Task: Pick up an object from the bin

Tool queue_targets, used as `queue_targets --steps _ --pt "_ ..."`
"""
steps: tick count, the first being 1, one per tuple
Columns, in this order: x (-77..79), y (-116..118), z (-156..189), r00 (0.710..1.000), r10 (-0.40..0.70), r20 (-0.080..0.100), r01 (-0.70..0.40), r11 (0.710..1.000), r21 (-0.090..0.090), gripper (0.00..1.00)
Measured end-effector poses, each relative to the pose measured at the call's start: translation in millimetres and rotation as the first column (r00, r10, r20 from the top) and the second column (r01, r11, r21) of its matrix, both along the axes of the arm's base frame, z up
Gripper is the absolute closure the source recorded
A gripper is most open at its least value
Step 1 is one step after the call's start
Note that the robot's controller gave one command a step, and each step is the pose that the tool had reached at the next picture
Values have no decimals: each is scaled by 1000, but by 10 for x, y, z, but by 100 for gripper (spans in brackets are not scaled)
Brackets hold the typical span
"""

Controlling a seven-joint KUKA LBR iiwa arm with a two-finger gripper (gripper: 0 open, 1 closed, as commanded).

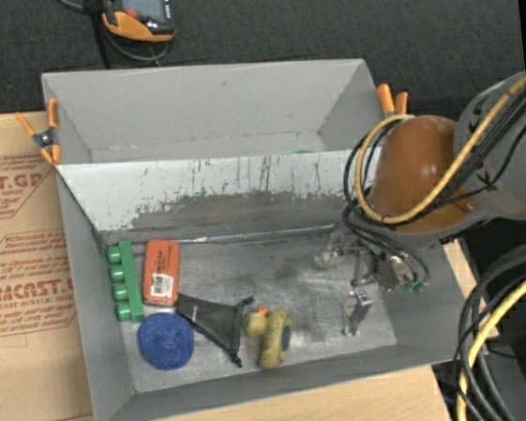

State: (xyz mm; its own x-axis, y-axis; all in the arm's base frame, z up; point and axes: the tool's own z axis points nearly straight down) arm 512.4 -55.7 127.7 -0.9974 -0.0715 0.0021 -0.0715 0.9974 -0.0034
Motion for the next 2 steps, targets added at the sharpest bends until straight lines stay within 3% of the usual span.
queue_targets --steps 1,2 --pt "-305 361 -556 998 62 5 -62 998 5 100" --pt "-245 360 -542 998 59 31 -59 998 3 0"
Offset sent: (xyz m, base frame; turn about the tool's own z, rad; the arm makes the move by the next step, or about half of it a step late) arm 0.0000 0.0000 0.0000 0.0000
